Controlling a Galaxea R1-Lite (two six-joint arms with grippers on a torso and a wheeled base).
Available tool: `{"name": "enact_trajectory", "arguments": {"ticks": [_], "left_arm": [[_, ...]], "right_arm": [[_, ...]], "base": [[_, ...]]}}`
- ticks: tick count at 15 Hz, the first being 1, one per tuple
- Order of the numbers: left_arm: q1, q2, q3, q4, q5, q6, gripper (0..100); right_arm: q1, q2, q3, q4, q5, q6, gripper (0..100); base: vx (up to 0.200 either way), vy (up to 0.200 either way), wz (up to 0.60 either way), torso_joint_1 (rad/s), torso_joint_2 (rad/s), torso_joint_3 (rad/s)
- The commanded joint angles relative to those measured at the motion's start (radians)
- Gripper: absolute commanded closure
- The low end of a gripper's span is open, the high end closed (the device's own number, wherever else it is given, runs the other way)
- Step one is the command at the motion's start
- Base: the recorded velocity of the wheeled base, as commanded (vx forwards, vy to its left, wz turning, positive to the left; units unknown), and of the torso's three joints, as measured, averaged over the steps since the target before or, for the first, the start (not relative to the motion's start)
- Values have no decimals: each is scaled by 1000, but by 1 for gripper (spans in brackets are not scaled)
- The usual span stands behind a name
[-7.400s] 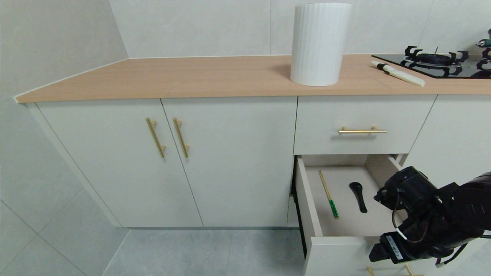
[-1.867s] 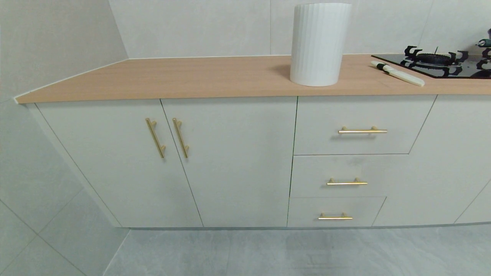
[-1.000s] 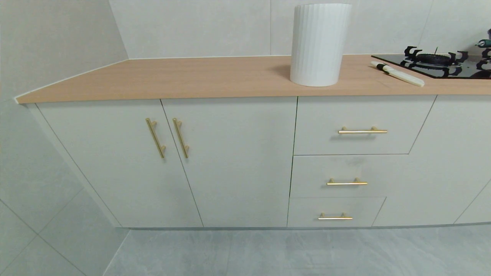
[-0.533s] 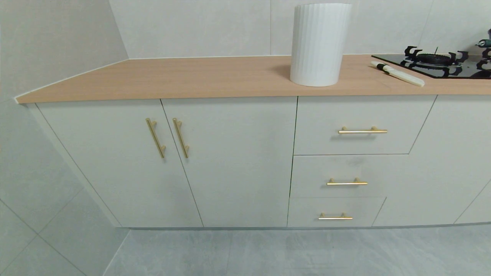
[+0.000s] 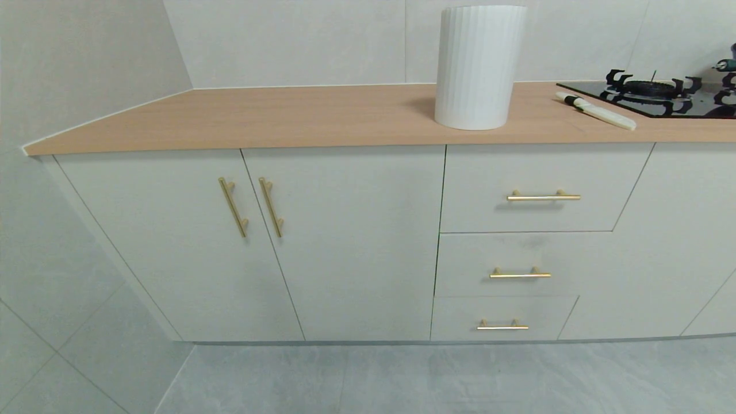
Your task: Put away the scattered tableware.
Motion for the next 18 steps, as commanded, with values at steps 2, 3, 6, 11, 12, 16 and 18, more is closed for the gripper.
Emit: {"name": "enact_trajectory", "arguments": {"ticks": [2,3,6,11,12,16,18], "left_arm": [[0,0,0,0,0,0,0],[0,0,0,0,0,0,0],[0,0,0,0,0,0,0],[0,0,0,0,0,0,0],[0,0,0,0,0,0,0],[0,0,0,0,0,0,0],[0,0,0,0,0,0,0]], "right_arm": [[0,2,2,2,0,0,0],[0,2,0,2,0,0,0],[0,2,0,2,0,-1,0],[0,2,0,2,2,-1,0],[0,2,0,2,2,-1,0],[1,2,0,2,2,-1,0],[0,2,0,2,2,-1,0]], "base": [[200,0,0,-2,-2,-2],[200,0,0,-2,2,2],[200,0,0,-2,2,2],[200,0,0,4,3,3],[200,0,0,-2,7,-2],[200,0,0,6,4,5],[200,0,0,5,7,0]]}}
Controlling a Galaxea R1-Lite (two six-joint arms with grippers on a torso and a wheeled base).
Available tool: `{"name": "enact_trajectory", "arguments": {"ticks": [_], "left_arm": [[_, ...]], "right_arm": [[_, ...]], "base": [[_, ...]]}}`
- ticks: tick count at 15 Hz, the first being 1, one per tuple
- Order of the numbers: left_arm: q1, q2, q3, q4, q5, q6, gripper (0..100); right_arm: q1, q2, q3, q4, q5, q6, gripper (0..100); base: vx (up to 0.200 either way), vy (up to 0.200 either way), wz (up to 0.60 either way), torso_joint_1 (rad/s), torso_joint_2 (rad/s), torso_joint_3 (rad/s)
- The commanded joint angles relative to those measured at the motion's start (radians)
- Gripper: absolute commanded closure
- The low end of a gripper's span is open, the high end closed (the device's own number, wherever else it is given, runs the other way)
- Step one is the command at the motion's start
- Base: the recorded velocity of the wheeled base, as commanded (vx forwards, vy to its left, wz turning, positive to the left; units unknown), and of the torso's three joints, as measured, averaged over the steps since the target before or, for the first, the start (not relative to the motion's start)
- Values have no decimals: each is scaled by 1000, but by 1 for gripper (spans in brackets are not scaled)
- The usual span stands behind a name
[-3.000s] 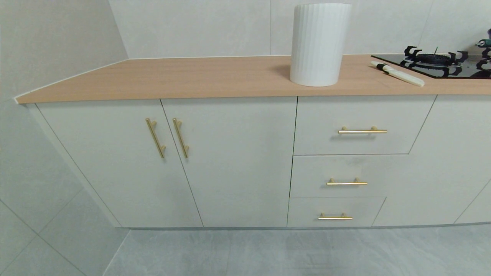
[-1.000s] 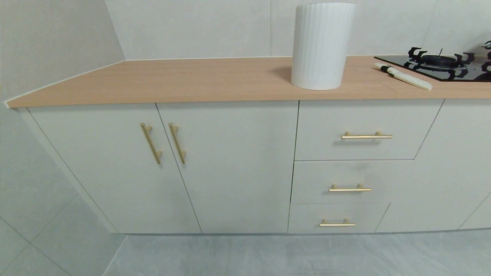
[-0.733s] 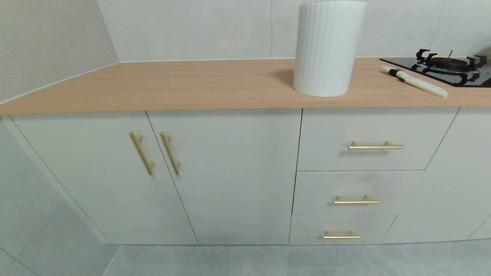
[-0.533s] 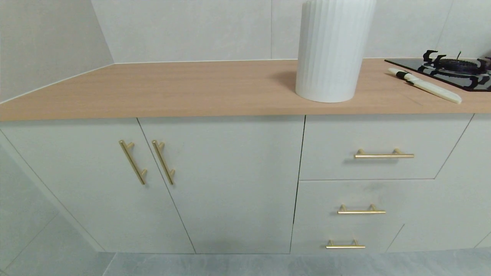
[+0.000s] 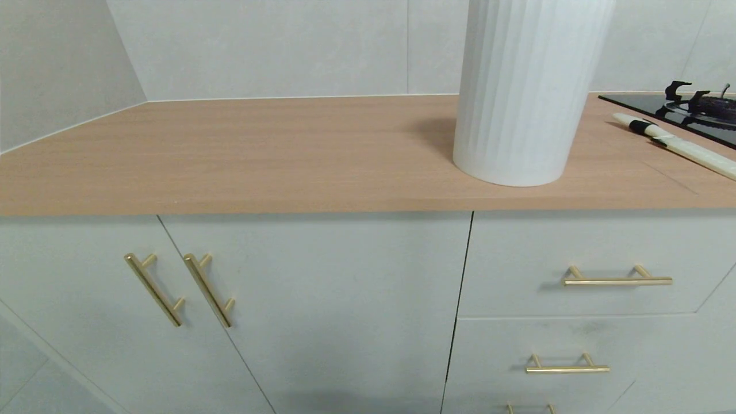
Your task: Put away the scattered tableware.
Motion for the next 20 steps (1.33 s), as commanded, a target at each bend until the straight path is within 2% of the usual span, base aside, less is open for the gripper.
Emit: {"name": "enact_trajectory", "arguments": {"ticks": [1,9,18,20], "left_arm": [[0,0,0,-1,1,0,0],[0,0,0,-1,1,4,0],[0,0,0,-1,1,3,0],[0,0,0,-1,1,0,0]], "right_arm": [[-1,2,0,0,0,0,0],[-1,2,0,0,0,0,0],[-1,2,0,0,0,1,0],[-1,2,0,0,-2,1,0]], "base": [[0,0,0,0,0,0],[0,0,0,0,0,0],[0,-200,0,2,1,3],[0,0,0,0,0,0]]}}
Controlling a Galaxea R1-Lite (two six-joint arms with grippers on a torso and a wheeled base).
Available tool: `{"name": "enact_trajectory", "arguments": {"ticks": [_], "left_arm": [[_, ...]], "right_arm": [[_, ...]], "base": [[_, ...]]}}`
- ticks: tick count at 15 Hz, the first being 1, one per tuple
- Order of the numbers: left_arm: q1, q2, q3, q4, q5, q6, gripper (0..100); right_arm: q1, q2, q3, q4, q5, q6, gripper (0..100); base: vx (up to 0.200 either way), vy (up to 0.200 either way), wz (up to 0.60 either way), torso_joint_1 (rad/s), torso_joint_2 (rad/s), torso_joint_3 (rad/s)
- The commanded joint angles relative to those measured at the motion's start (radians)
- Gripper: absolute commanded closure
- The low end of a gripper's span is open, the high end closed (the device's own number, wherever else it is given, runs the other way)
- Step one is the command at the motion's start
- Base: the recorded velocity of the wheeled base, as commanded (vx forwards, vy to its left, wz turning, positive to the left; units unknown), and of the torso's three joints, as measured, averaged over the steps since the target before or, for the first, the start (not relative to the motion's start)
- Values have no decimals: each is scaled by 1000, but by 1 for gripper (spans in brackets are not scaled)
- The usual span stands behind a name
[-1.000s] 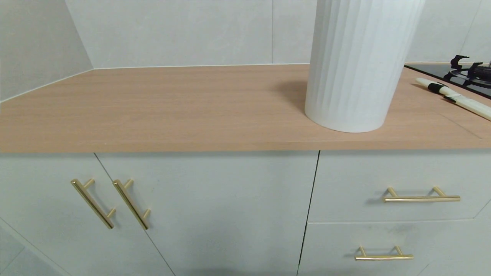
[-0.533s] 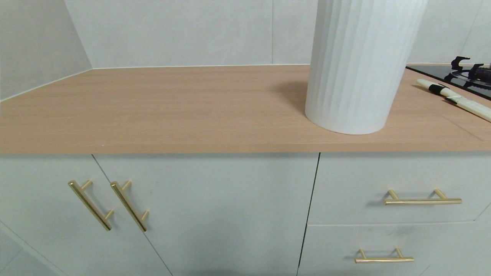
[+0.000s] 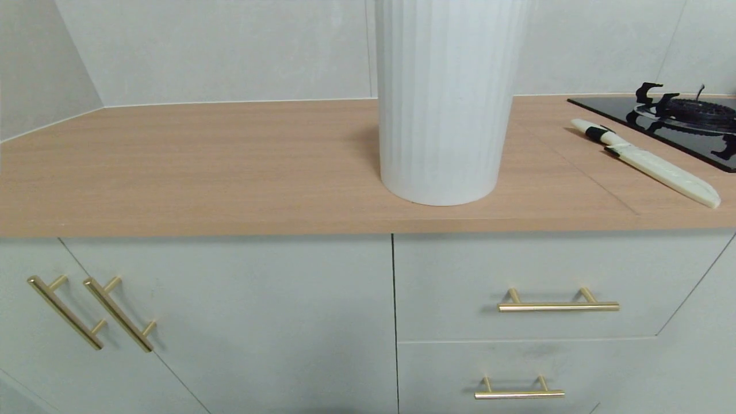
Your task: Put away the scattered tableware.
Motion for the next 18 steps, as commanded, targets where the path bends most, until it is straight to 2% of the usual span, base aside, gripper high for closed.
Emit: {"name": "enact_trajectory", "arguments": {"ticks": [1,10,14,18], "left_arm": [[0,0,0,1,1,-1,0],[0,0,0,1,1,-1,0],[0,0,0,1,1,-1,0],[0,0,0,-1,1,-1,0]], "right_arm": [[1,1,0,0,-1,0,0],[1,1,1,0,-1,-2,0],[-1,1,0,0,-1,-2,0],[-1,1,1,0,-1,-2,0]], "base": [[0,0,0,0,0,0],[0,0,0,0,0,0],[200,0,0,-8,5,6],[0,0,0,0,0,0]]}}
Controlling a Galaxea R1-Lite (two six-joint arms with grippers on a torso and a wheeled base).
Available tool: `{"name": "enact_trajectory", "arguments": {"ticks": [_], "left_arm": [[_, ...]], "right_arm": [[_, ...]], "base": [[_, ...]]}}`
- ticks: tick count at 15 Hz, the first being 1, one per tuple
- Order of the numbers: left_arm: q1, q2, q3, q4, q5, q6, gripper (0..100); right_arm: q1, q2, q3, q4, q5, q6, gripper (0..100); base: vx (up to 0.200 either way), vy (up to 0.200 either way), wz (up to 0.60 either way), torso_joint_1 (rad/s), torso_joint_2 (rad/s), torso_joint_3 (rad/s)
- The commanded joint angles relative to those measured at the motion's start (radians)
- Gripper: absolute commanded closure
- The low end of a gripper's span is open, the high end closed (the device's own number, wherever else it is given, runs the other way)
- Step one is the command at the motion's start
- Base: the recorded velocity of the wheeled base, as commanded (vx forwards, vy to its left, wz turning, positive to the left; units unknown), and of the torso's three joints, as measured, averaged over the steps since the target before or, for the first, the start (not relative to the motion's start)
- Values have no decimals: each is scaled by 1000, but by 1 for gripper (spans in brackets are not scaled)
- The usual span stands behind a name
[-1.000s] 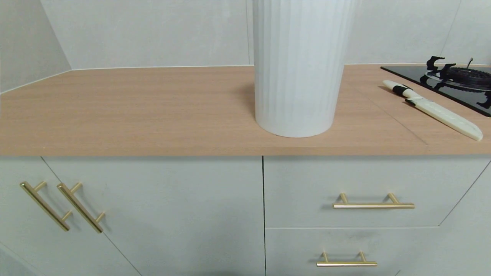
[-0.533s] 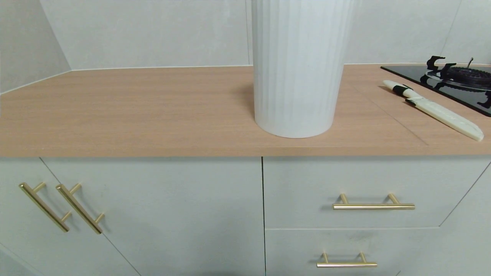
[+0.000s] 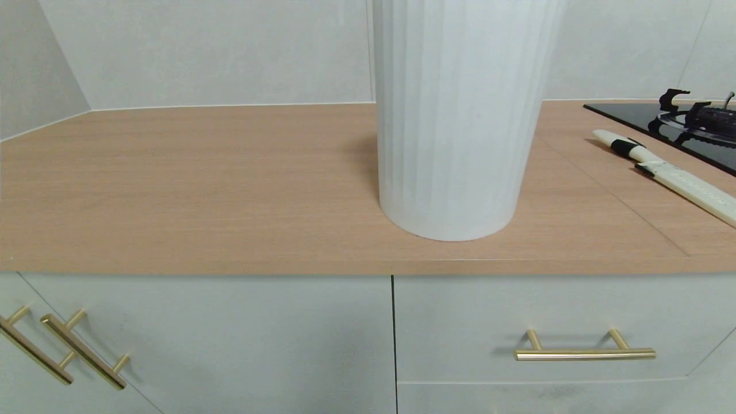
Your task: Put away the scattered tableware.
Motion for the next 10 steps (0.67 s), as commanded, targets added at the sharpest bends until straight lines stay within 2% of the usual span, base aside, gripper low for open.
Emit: {"name": "enact_trajectory", "arguments": {"ticks": [1,5,10], "left_arm": [[0,0,0,0,0,0,0],[0,0,0,0,0,0,0],[0,0,0,0,0,0,0]], "right_arm": [[0,1,0,0,0,0,0],[0,1,0,0,0,-2,0],[0,1,0,0,0,-2,0]], "base": [[0,0,0,0,0,0],[0,0,0,0,0,0],[0,0,0,78,-282,-266]]}}
